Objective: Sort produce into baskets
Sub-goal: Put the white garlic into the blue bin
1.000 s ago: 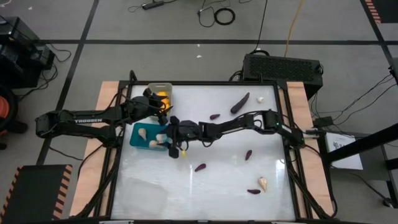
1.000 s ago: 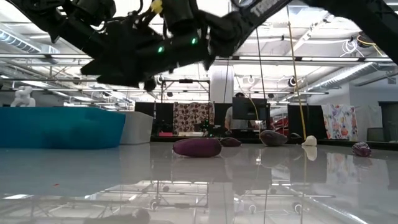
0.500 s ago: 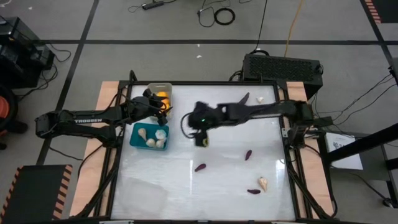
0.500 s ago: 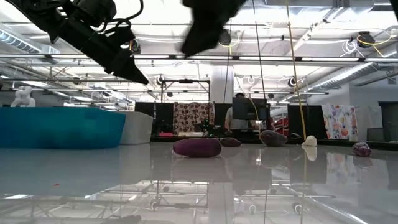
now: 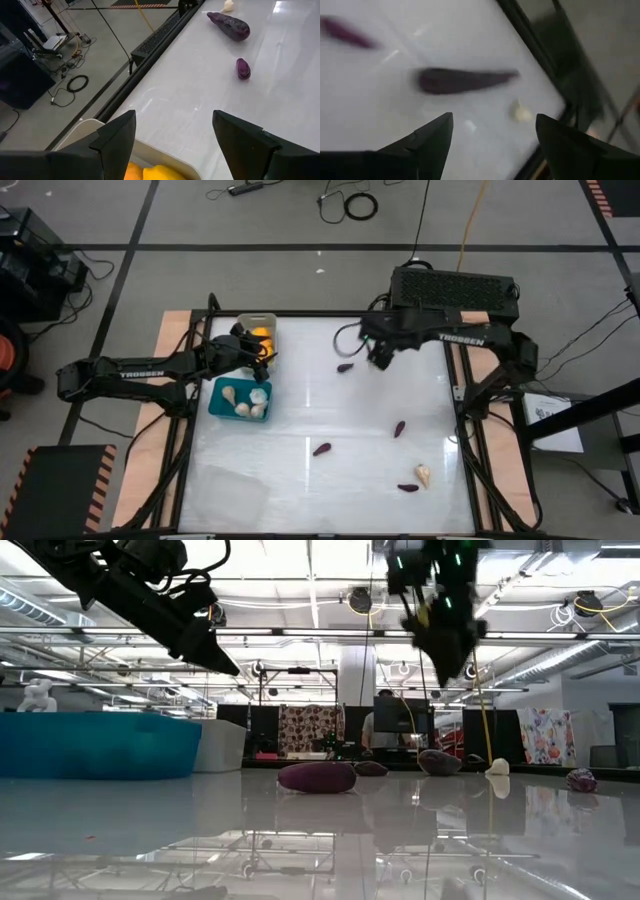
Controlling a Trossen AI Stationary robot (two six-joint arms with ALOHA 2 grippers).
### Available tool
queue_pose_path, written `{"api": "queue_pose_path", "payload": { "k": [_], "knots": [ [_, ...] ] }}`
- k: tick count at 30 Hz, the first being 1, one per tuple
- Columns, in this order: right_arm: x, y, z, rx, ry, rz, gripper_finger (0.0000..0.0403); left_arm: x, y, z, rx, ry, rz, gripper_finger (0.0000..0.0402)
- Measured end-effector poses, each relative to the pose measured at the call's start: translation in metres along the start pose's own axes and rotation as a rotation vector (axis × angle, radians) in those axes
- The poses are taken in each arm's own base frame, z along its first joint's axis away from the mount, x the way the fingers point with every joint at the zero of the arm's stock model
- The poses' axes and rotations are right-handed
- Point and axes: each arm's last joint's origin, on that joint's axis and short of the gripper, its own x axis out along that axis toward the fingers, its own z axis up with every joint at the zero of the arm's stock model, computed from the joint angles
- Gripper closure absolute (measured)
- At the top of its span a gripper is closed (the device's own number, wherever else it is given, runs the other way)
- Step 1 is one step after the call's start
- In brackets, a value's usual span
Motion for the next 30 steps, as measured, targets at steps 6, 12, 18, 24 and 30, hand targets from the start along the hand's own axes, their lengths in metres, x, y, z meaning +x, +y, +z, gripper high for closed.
{"api": "queue_pose_path", "payload": {
  "k": [6,12,18,24,30],
  "knots": [
    [0.077,-0.048,-0.019,0.167,0.151,-0.018,0.0127,0.0,0.0,0.0,0.0,0.0,0.0,0.013],
    [0.118,-0.076,-0.031,0.158,0.214,0.112,0.0127,0.0,0.0,0.0,-0.005,-0.001,0.0,0.013],
    [0.128,-0.099,-0.033,0.213,0.215,0.1,0.0127,0.0,0.0,0.001,-0.024,-0.007,0.0,0.013],
    [0.141,-0.111,-0.037,0.23,0.248,0.162,0.0127,0.0,0.0,0.001,-0.025,-0.007,0.0,0.013],
    [0.164,-0.112,-0.04,0.219,0.323,0.225,0.0127,0.0,0.0,0.0,-0.024,-0.005,0.0,0.013]
  ]
}}
